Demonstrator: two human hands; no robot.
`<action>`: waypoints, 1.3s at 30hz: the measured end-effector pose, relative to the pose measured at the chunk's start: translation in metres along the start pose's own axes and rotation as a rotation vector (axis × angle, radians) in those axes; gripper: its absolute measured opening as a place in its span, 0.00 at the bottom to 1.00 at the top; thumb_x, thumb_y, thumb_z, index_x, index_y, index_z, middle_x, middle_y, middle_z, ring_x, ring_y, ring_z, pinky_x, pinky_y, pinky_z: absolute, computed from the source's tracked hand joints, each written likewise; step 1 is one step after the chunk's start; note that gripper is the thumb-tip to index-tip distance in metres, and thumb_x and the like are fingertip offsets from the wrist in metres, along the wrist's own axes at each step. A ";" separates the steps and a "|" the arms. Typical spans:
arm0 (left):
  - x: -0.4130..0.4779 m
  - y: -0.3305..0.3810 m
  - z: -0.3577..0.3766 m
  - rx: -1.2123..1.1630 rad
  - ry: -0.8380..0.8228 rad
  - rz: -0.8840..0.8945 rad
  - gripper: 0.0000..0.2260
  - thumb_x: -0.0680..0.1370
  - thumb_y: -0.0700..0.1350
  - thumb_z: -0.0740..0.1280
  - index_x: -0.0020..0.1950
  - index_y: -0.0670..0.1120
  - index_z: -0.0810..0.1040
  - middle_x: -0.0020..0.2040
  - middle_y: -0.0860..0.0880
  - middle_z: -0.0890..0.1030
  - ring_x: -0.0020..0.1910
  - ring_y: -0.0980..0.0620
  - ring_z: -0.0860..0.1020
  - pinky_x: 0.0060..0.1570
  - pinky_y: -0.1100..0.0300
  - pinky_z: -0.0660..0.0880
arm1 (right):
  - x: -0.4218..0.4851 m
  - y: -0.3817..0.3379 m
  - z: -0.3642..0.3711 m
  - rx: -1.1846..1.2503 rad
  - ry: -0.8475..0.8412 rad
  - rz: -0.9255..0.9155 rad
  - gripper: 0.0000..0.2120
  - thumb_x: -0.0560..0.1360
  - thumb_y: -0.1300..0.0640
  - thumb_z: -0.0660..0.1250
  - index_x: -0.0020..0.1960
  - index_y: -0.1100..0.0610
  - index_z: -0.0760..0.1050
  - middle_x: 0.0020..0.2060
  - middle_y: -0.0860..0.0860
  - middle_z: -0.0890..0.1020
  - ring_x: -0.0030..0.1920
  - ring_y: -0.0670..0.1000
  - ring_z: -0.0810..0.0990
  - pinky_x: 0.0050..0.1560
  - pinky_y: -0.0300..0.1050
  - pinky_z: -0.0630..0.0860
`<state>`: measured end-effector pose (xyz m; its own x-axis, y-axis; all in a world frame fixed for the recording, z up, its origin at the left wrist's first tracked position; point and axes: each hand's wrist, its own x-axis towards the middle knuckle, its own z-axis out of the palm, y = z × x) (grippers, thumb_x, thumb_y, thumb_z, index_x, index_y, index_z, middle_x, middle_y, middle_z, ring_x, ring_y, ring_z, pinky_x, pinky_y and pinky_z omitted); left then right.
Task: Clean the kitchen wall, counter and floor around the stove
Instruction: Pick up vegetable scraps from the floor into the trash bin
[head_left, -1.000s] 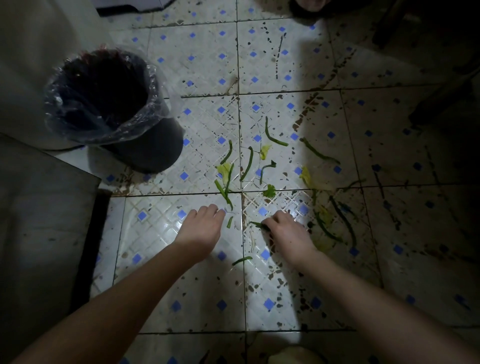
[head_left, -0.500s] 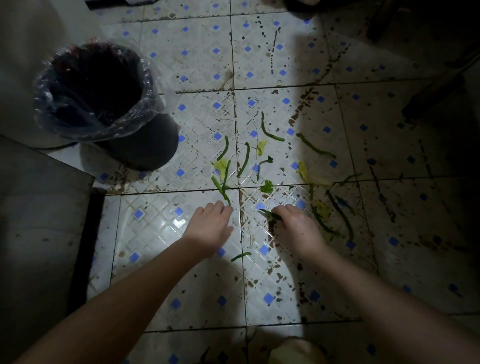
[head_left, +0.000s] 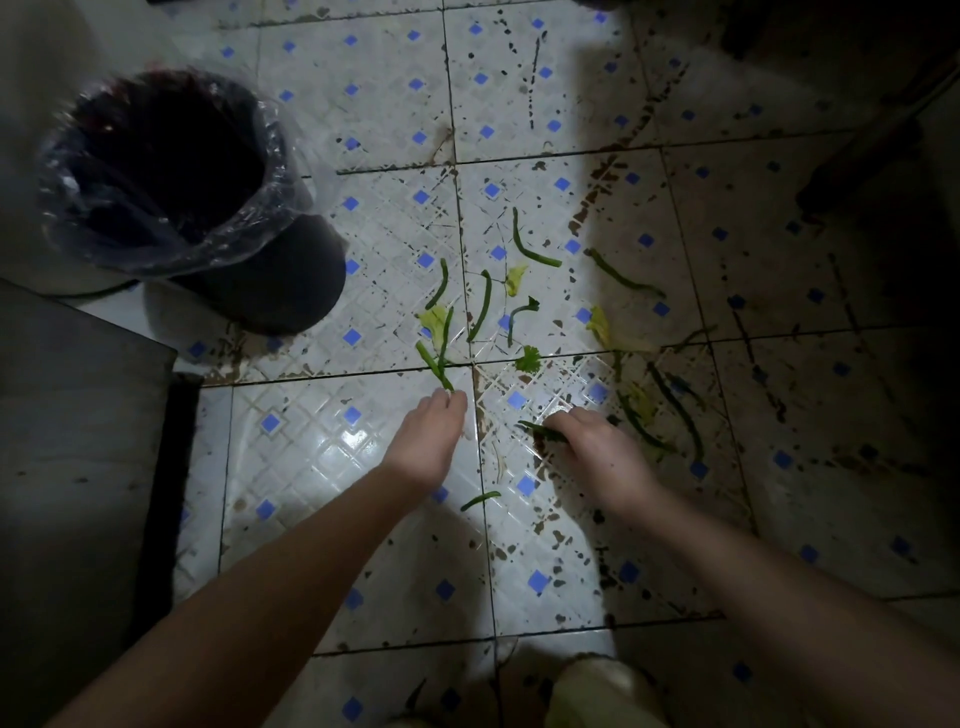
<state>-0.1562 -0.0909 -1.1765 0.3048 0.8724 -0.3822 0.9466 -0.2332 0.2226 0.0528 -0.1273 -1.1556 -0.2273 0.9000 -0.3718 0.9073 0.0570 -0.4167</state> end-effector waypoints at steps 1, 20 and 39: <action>0.001 0.001 0.001 0.017 -0.017 0.013 0.19 0.73 0.30 0.64 0.60 0.44 0.68 0.56 0.44 0.73 0.52 0.46 0.72 0.50 0.57 0.70 | 0.000 0.000 0.000 0.005 -0.004 -0.001 0.16 0.78 0.65 0.58 0.63 0.55 0.71 0.55 0.53 0.76 0.56 0.53 0.73 0.52 0.49 0.73; -0.007 0.017 0.018 0.224 -0.032 0.464 0.23 0.72 0.30 0.66 0.64 0.44 0.66 0.58 0.45 0.69 0.53 0.47 0.68 0.53 0.56 0.66 | -0.015 0.017 -0.004 0.140 0.084 0.039 0.17 0.75 0.68 0.59 0.60 0.55 0.74 0.52 0.53 0.77 0.52 0.52 0.75 0.50 0.45 0.73; -0.015 -0.005 0.015 0.089 -0.052 0.020 0.20 0.67 0.32 0.71 0.53 0.48 0.69 0.49 0.50 0.73 0.48 0.49 0.72 0.46 0.58 0.65 | -0.017 0.014 -0.006 0.119 0.106 0.040 0.18 0.75 0.70 0.59 0.60 0.56 0.75 0.51 0.53 0.78 0.51 0.53 0.75 0.47 0.43 0.71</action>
<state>-0.1637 -0.1093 -1.1858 0.3262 0.8442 -0.4253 0.9453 -0.2894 0.1506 0.0710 -0.1391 -1.1505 -0.1471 0.9415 -0.3031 0.8653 -0.0260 -0.5006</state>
